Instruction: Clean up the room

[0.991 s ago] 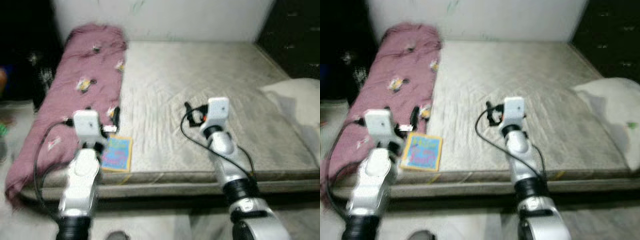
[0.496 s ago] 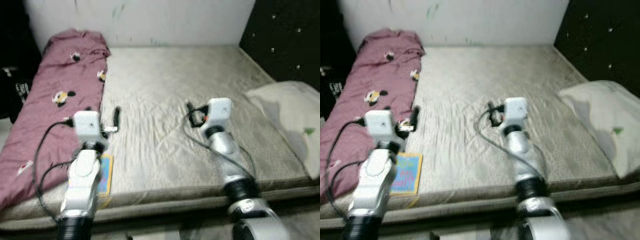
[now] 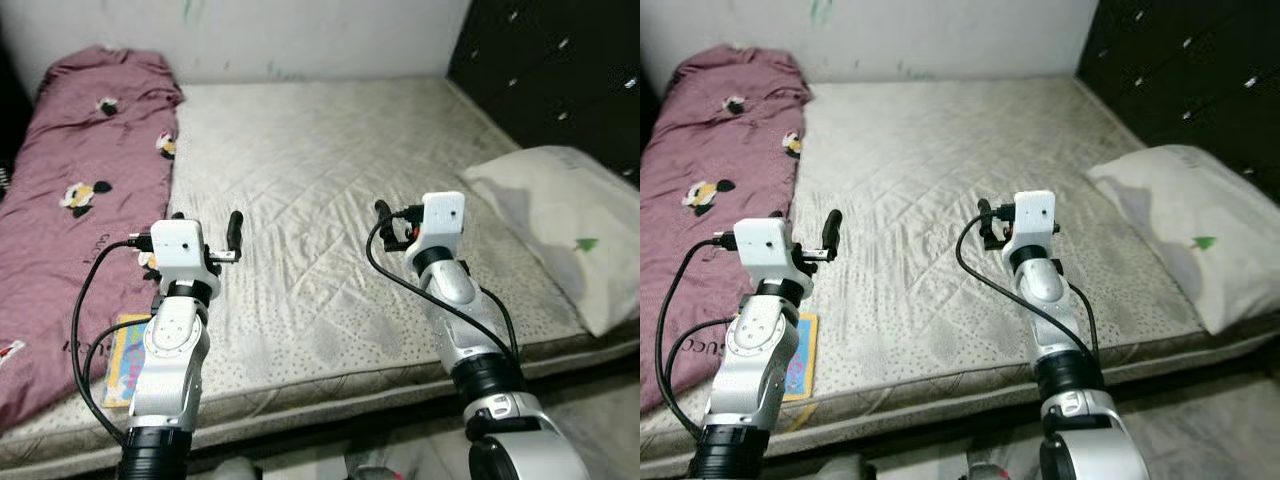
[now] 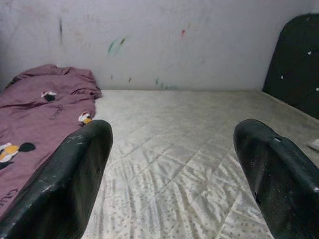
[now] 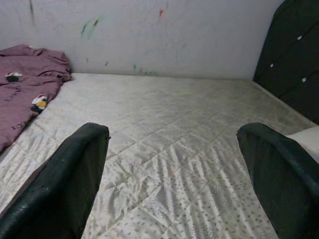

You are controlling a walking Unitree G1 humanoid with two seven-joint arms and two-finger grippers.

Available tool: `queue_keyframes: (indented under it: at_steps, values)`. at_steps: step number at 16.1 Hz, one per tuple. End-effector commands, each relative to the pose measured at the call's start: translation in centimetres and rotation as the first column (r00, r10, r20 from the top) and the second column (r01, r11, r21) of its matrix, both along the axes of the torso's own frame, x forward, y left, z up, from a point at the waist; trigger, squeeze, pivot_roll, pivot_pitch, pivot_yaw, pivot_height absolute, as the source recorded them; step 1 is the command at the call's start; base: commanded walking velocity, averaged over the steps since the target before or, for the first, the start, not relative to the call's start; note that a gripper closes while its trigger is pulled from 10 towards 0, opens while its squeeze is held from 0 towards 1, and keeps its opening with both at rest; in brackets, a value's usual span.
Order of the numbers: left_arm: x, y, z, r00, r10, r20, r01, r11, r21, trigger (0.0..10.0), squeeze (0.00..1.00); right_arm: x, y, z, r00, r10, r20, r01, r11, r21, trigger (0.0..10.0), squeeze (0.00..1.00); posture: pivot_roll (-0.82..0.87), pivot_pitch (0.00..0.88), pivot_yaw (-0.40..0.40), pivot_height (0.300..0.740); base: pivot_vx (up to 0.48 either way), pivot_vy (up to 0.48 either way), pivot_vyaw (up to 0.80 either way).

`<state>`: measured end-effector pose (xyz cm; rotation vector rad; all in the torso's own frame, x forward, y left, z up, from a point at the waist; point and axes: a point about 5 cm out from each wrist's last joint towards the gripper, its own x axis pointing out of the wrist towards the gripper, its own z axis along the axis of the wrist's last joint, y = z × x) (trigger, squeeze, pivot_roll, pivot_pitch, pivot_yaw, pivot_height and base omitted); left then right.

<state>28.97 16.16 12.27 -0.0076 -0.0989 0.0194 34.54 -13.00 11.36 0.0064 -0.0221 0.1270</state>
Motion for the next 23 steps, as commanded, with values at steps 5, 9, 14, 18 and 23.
queue_keyframes:
  at_steps: [5, 9, 14, 18, 23]
  values:
    - [0.5, 2.4, 1.2, 0.996, 0.08, 0.036, -0.08, 0.997, -0.004, 10.0, 0.0, 0.6, 0.0, 0.9, 0.999, -0.038, 0.023, 0.038, 0.999, 0.023, 10.0, 0.0, -0.02, 0.0, -0.027, 0.74, 0.0, 0.478, 0.0]
    - [-1.4, 4.2, -0.1, 0.987, 0.158, -0.001, -0.158, 0.987, 0.008, 10.0, 0.0, 0.2, 0.1, 0.1, 1.0, -0.027, 0.0, 0.027, 1.0, 0.005, 10.0, 0.0, 0.0, 0.0, -0.047, 0.74, 0.0, 0.47, 0.0]
    - [-1.9, 3.8, -0.1, 0.989, 0.148, -0.001, -0.148, 0.989, 0.006, 10.0, 0.0, -0.1, 1.0, -0.1, 1.0, 0.008, -0.004, -0.008, 1.0, 0.006, 10.0, 0.0, 0.0, 0.0, -0.054, 0.74, 0.0, 0.468, 0.0]
    - [-1.9, 3.9, 0.3, 0.988, 0.155, 0.023, -0.155, 0.987, 0.028, 10.0, 0.0, -0.4, 1.4, -0.2, 1.0, 0.015, -0.007, -0.015, 0.999, 0.034, 10.0, 0.0, 0.01, 0.0, -0.05, 0.74, 0.0, 0.092, 0.0]
    - [-2.8, 3.9, -0.2, 0.984, 0.177, -0.006, -0.176, 0.983, 0.055, 10.0, 0.0, -0.8, 3.2, -0.2, 0.996, 0.091, 0.01, -0.092, 0.996, 0.021, 10.0, 0.0, 0.03, 0.0, -0.044, 0.74, 0.0, 0.0, 0.0]
